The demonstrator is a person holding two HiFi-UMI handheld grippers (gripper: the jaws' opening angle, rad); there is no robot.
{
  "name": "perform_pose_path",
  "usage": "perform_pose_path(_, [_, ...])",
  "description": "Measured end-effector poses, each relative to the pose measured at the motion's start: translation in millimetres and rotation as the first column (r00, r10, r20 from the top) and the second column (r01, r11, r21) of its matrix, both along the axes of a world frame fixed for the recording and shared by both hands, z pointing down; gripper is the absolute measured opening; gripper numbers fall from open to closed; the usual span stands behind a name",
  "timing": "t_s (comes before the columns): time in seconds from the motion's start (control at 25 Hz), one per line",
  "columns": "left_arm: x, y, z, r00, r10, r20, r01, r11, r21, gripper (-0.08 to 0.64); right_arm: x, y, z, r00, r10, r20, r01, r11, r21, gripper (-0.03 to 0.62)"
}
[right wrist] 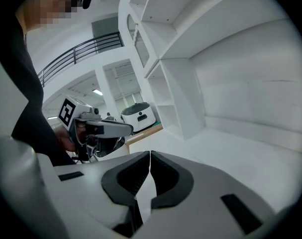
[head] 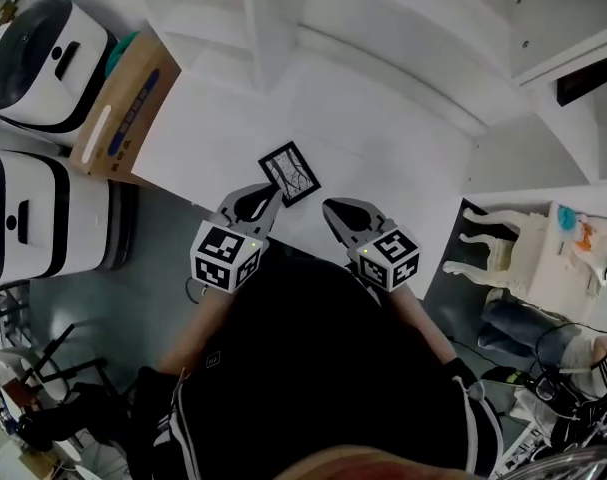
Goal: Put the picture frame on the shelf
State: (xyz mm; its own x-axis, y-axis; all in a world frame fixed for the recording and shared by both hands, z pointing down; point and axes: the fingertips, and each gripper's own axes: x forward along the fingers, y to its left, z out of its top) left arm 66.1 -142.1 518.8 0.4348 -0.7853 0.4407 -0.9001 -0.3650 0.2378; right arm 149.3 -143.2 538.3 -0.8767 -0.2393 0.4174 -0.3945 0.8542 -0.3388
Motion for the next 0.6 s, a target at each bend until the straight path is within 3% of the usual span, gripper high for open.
perform_pose_path(0.4, [-7,-21,13,0.997,-0.070,0.021,0.070,0.997,-0.037,0.023,-23,-24,8,0.994,-0.110,0.006,0.110,0.994,-0.015,0.020])
perform_pose_path(0.6, [-20,-35,35,0.995,-0.095,0.012,0.095,0.990,-0.104,0.023,-37,-40,23,0.993,-0.121,-0.015,0.120,0.991,-0.061,0.020])
